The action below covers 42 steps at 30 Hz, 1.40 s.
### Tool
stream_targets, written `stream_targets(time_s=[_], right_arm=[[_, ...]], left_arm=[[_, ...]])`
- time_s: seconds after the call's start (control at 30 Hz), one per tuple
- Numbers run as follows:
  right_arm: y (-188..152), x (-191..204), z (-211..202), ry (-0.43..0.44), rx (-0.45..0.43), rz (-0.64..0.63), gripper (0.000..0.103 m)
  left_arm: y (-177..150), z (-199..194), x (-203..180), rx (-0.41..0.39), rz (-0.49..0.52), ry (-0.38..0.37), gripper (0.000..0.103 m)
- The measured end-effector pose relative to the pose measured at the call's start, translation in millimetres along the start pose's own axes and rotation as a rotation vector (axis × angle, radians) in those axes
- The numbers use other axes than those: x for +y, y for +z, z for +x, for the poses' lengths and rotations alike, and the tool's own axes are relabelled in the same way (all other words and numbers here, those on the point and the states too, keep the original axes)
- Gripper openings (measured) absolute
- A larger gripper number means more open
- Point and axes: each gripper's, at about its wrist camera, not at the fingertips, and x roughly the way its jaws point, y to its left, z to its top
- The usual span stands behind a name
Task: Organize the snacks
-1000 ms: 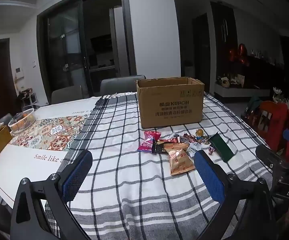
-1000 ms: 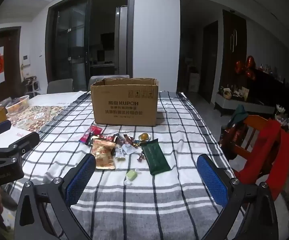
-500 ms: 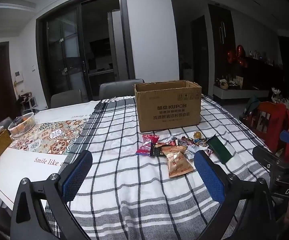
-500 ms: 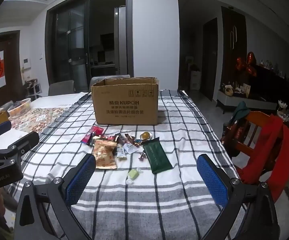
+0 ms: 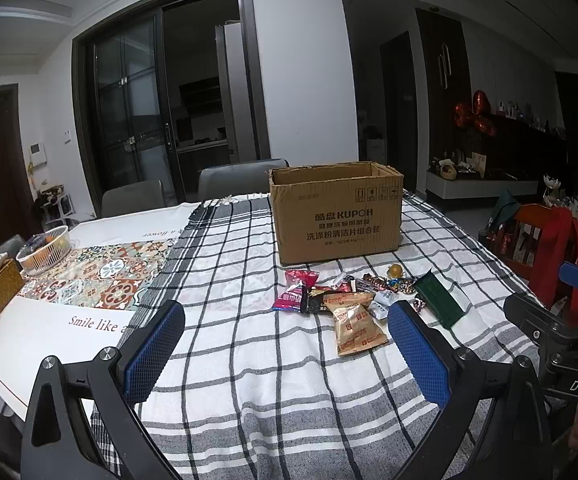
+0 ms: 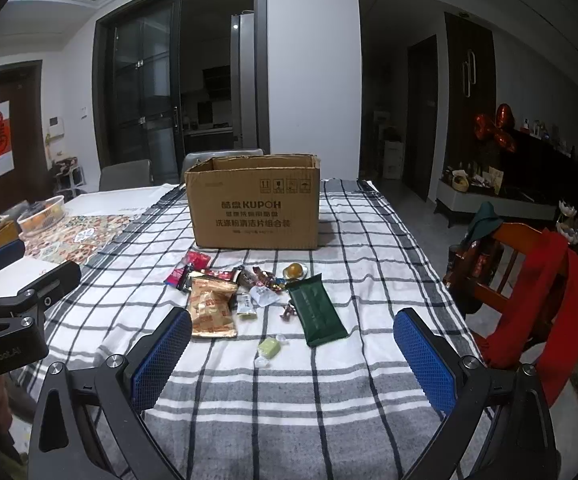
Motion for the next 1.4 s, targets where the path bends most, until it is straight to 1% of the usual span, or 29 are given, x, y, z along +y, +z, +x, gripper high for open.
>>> stream_targets(time_s=[0.6,0.67,1.4], right_arm=[[0.7,-0.3,-0.7,0.001,-0.001,0.001,0.102],[0.7,-0.1,-0.8,0.001,-0.001,0.001,0.102],[0.3,-0.5,-1.1,0.001,-0.002,0.002,0.102]], left_arm=[[3.0,-1.4,-2.6,0.0,-0.001,0.002,0.103],[-0.6,-0.2,-0.1,-0.002,0.0,0.002,0.103],[-1.1,-0.2,0.1,-0.002,0.001,0.002,0.103]])
